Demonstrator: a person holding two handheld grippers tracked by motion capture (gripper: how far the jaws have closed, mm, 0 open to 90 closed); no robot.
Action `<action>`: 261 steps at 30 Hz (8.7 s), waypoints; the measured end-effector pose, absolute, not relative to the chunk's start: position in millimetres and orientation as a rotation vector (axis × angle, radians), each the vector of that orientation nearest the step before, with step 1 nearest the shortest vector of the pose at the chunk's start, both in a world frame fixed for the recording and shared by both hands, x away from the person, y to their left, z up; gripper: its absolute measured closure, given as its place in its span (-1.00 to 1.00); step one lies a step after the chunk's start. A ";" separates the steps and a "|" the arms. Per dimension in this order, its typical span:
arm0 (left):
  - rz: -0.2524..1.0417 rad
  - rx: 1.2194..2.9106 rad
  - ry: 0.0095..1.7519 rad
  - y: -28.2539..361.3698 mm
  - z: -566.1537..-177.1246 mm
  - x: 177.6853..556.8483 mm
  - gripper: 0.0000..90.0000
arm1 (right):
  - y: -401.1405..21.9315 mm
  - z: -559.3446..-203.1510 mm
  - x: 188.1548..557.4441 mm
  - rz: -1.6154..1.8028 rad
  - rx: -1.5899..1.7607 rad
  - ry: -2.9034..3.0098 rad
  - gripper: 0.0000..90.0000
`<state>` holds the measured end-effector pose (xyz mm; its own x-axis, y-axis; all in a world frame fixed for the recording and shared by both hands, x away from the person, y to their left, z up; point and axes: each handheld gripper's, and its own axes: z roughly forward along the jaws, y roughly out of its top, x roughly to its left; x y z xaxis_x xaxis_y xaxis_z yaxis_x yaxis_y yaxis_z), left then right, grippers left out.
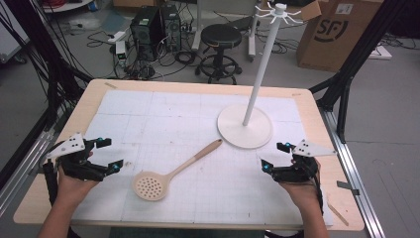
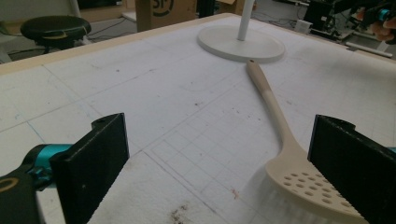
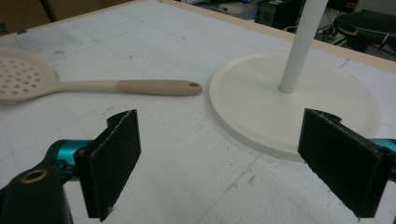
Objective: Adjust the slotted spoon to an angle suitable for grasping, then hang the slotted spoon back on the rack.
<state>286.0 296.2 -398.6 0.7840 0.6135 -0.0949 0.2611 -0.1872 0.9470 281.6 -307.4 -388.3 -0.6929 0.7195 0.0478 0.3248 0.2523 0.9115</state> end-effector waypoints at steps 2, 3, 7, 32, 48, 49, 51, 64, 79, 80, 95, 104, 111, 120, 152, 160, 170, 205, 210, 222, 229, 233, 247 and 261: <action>0.357 1.776 0.680 294.8 -399.6 285.5 -0.87 | -308.4 -388.6 283.1 1.436 0.960 2.152 -0.74; 0.357 1.782 0.675 294.4 -399.9 285.8 -0.87 | -309.0 -388.8 283.7 1.440 0.967 2.154 -0.74; 0.358 1.795 0.674 290.9 -399.1 285.8 -0.87 | -309.1 -388.6 283.9 1.425 0.970 2.158 -0.74; 0.304 1.959 0.603 220.0 -358.2 299.8 -0.87 | -300.9 -395.3 288.7 1.361 0.979 2.213 -0.74; 0.272 2.136 0.569 152.8 -347.0 321.4 -0.87 | -302.9 -399.6 289.4 1.357 0.993 2.224 -0.74; 0.268 2.142 0.575 150.5 -348.2 323.3 -0.87 | -303.2 -399.6 289.4 1.358 0.996 2.222 -0.74; 0.266 2.156 0.589 146.6 -349.5 326.4 -0.87 | -303.8 -399.6 289.7 1.357 0.991 2.219 -0.74; 0.231 2.277 0.564 118.7 -353.4 337.8 -0.66 | -304.2 -400.7 289.9 1.353 0.999 2.223 -0.74; 0.223 2.407 0.569 92.9 -362.0 343.7 -0.51 | -304.7 -400.6 289.8 1.359 1.005 2.218 -0.74; 0.219 2.420 0.570 92.1 -362.7 344.2 -0.51 | -304.8 -400.5 289.7 1.357 1.001 2.220 -0.74; 0.142 2.520 0.624 78.3 -384.4 357.2 -0.32 | -303.4 -402.1 290.5 1.348 1.004 2.231 -0.74; 0.115 2.545 0.645 74.1 -391.9 362.7 -0.23 | -302.0 -403.0 291.5 1.349 0.999 2.240 -0.73; 0.102 2.561 0.649 68.2 -397.3 365.4 -0.17 | -302.0 -403.4 291.9 1.352 1.001 2.242 -0.73; 0.100 2.585 0.693 61.3 -406.0 370.3 -0.17 | -301.8 -403.6 291.9 1.354 1.002 2.247 -0.73; 0.145 2.635 0.699 44.9 -413.3 370.0 0.30 | -301.6 -404.6 293.1 1.354 0.999 2.269 -0.69; 0.126 2.635 0.692 45.9 -413.1 370.3 0.48 | -301.5 -404.5 292.9 1.351 1.000 2.270 -0.69; 0.130 2.631 0.719 44.2 -412.7 368.3 0.60 | -301.3 -404.8 293.2 1.348 0.998 2.269 -0.69; 0.193 2.483 0.666 73.5 -369.3 354.4 0.69 | -301.9 -406.4 293.2 1.335 1.005 2.273 -0.69; 0.184 2.421 0.631 89.2 -356.8 350.3 0.69 | -301.4 -407.0 293.6 1.331 1.001 2.277 -0.69; 0.206 2.295 0.580 115.8 -336.0 347.3 0.69 | -300.4 -408.1 293.4 1.330 1.003 2.280 -0.69; 0.217 2.246 0.587 130.2 -322.8 347.7 0.69 | -301.0 -408.5 294.4 1.335 0.998 2.276 -0.69; 0.220 2.234 0.574 134.9 -316.2 349.7 0.69 | -301.6 -408.7 295.3 1.342 1.012 2.273 -0.69; 0.226 2.180 0.546 145.1 -304.1 346.6 0.69 | -301.1 -409.1 296.6 1.334 1.017 2.270 -0.69; 0.233 2.096 0.531 151.2 -288.5 349.3 0.69 | -301.1 -406.4 293.8 1.352 1.004 2.257 -0.69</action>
<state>349.3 151.2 -288.5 0.8886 0.4571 -0.0390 0.2807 -0.4746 0.8343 293.8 -301.1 -406.4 -0.6999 0.7100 0.0773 0.4034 0.3037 0.8632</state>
